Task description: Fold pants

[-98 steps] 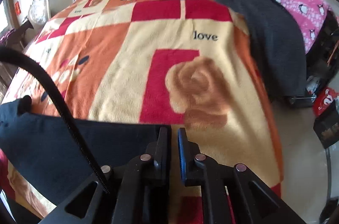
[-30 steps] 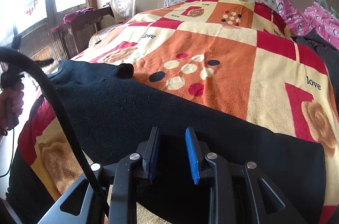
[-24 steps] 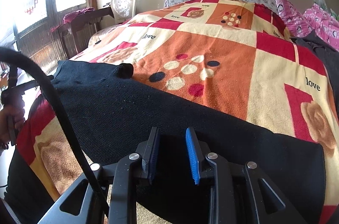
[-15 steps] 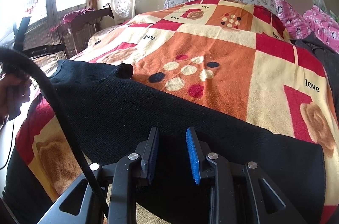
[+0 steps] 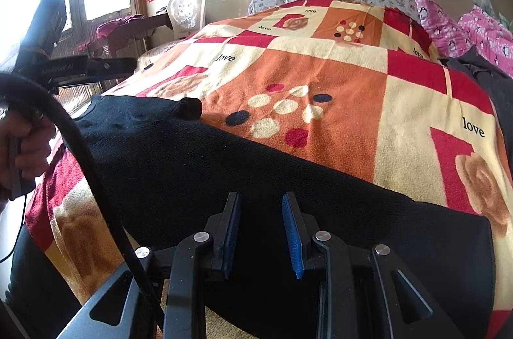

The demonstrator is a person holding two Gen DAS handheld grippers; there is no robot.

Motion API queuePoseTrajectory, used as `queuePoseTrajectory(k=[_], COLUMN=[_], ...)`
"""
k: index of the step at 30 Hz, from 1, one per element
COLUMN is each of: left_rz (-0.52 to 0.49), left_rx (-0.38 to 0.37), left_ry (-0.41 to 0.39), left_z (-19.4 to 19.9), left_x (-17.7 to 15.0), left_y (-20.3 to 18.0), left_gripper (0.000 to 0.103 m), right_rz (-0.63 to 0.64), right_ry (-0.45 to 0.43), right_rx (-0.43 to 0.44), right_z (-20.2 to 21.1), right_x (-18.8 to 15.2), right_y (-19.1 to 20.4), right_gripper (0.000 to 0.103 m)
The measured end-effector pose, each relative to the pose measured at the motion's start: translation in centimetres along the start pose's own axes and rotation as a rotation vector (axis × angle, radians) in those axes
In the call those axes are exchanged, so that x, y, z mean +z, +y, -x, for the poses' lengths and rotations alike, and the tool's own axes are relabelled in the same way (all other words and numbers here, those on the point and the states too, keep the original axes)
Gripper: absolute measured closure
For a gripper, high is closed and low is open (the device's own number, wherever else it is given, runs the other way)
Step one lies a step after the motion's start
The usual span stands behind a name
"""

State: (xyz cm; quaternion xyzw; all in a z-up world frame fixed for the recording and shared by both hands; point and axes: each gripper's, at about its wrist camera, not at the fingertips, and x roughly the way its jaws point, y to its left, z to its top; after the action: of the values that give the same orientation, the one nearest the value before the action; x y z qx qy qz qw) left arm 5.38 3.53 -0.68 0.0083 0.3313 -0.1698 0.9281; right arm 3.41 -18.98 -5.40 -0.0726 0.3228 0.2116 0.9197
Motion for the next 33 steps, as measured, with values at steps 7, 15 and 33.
queuePoseTrajectory(k=[7,15,33], left_rz=[-0.004,0.062,-0.021], left_rx=[0.028,-0.048,0.068], left_ry=[0.063,-0.055,-0.088], left_z=[-3.5,-1.2,-1.0], left_x=[-1.6,-3.4,-4.3], left_y=[-0.6,0.2,-1.8], left_gripper=[0.048,0.049,0.049], right_rz=[0.012,-0.251,-1.374], right_ry=[0.000,-0.205,-0.218], right_rx=[-0.015,-0.020,0.286], right_z=[0.0,8.9,12.4], right_x=[0.0,0.5,-13.8], right_y=[0.2,-4.2,-16.3], right_gripper=[0.077,0.069,0.036])
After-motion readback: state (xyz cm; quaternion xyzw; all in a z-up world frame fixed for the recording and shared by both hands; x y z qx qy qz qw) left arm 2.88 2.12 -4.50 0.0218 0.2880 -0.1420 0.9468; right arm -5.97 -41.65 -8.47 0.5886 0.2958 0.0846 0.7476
